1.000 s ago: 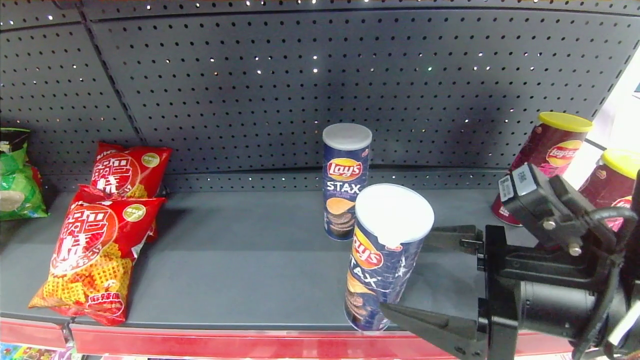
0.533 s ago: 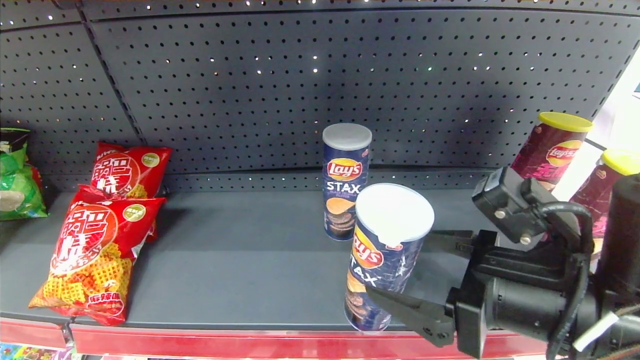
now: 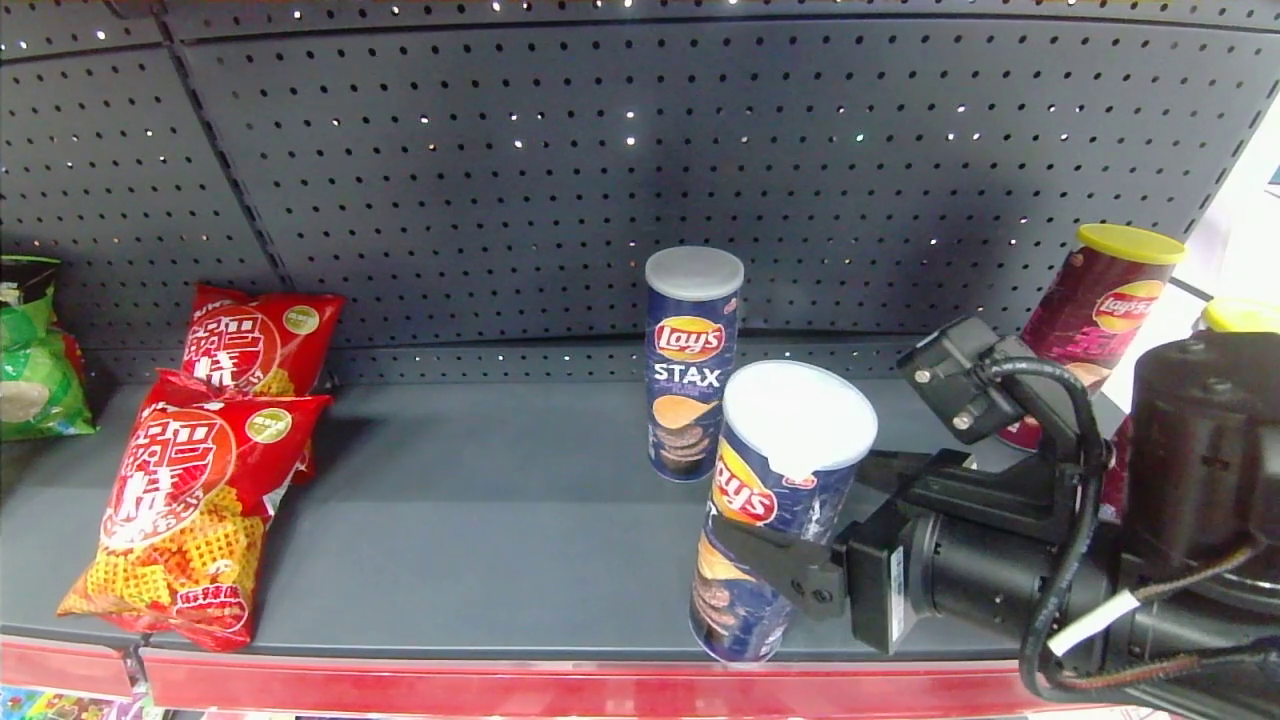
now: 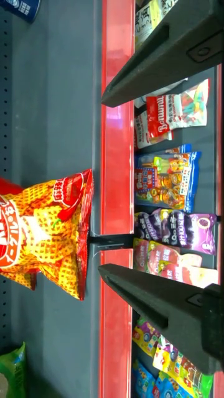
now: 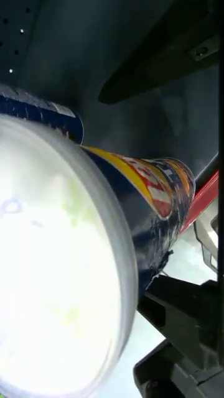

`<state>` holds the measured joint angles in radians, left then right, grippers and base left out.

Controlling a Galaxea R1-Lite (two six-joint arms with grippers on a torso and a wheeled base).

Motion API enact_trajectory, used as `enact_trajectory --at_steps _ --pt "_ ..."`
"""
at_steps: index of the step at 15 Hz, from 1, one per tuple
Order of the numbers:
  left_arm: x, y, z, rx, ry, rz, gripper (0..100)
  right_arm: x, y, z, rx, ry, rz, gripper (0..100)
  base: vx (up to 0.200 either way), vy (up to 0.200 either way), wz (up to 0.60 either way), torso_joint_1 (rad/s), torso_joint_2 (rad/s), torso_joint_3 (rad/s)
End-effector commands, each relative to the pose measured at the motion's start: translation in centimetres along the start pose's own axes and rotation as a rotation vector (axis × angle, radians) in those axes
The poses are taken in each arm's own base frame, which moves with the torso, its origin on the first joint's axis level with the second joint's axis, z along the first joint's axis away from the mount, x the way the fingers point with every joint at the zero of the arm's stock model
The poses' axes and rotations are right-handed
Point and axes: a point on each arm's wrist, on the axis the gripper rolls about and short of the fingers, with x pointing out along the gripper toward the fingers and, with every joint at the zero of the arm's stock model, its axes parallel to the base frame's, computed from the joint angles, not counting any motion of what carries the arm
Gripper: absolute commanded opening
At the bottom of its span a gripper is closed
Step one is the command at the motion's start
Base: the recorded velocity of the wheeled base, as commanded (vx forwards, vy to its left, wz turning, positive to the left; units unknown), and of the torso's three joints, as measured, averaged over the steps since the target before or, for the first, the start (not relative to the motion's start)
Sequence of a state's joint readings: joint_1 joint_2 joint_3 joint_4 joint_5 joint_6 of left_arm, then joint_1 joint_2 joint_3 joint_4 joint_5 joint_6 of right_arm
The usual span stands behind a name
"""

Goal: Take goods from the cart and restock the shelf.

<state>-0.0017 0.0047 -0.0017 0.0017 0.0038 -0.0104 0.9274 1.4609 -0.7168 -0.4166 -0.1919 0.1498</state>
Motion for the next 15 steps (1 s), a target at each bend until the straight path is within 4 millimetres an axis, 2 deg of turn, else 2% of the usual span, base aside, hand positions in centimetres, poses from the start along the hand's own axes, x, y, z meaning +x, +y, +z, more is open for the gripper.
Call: enact_trajectory --at_steps 1,3,4,11,15 --pt "0.0 0.0 0.0 0.000 0.001 0.001 100 0.1 0.5 0.0 -0.004 0.000 0.000 100 0.000 0.000 0.00 0.000 0.00 0.000" --pt "0.0 0.0 0.0 0.000 0.001 0.001 100 0.1 1.0 0.4 0.007 -0.014 0.020 100 0.000 0.000 0.00 0.000 0.00 0.000" --pt "0.0 0.0 0.0 0.000 0.001 0.001 100 0.3 1.2 0.4 0.008 -0.015 0.023 0 0.000 0.000 0.00 0.000 0.00 0.000" --pt "0.0 0.0 0.0 -0.002 0.001 0.001 100 -0.2 1.4 0.6 0.020 -0.026 0.044 0 0.000 0.000 0.00 0.000 0.00 0.000" --pt "0.0 0.0 0.0 0.000 0.001 0.001 100 -0.8 1.5 0.7 0.002 -0.019 0.172 0 0.000 0.000 0.00 0.000 0.00 0.000"
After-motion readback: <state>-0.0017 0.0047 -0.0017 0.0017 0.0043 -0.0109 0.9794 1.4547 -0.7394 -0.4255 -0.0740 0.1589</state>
